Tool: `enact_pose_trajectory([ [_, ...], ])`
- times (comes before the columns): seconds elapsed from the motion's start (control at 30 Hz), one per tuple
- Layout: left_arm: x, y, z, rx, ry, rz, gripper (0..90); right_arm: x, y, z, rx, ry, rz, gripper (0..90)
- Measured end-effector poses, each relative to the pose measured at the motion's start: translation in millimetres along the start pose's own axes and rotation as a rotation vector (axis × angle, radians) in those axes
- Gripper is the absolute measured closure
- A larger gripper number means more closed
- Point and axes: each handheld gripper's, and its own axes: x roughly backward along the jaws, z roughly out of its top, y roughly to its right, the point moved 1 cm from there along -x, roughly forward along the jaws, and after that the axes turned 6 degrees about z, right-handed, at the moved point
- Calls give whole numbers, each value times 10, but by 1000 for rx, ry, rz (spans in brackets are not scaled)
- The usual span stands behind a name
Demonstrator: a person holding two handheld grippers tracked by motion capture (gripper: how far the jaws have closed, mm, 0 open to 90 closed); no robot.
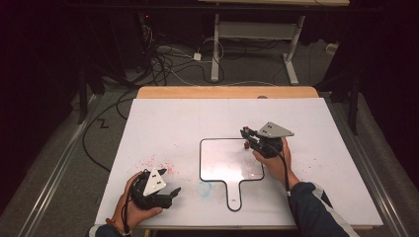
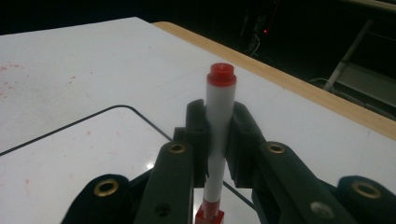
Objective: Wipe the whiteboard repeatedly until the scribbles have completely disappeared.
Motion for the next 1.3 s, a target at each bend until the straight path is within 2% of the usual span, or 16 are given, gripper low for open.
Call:
enact_pose_trajectory([
  [0.1,2,-1,-3,1,-1,-1,220,20,35,-5,-2,-11,-28,815],
  [0.13,4,0,-4,1,-1,-1,220,49,88,-13,-10,-23,-63,814],
  [0.33,4,-3,-5,1,-3,-1,221,150,187,-38,-19,-51,-103,815],
  [0.47,1,8,2,-3,-6,-6,220,222,200,-52,-46,-59,-85,814],
  [0.53,0,14,4,-5,-8,-7,221,248,181,-57,-74,-49,-43,814],
  [0.6,1,14,5,-6,-7,-7,220,268,147,-56,-74,-54,-28,814],
  [0.73,1,18,7,-8,-7,-10,220,288,101,-63,-113,-39,25,814],
  [0.97,0,19,8,-12,-7,-13,220,204,-149,-20,-87,-24,108,814],
  [1.1,4,21,5,-13,-6,-15,220,165,-266,14,-31,-35,112,814],
  [1.17,4,22,5,-15,-8,-15,220,152,-240,9,-25,-31,93,815],
  [1.2,2,23,4,-14,-8,-15,220,143,-191,5,-4,-35,43,815],
  [1.23,1,23,4,-13,-8,-15,220,143,-191,5,-4,-35,43,815],
  [1.3,-2,24,5,-14,-10,-16,220,141,-127,-10,-34,-24,39,815],
])
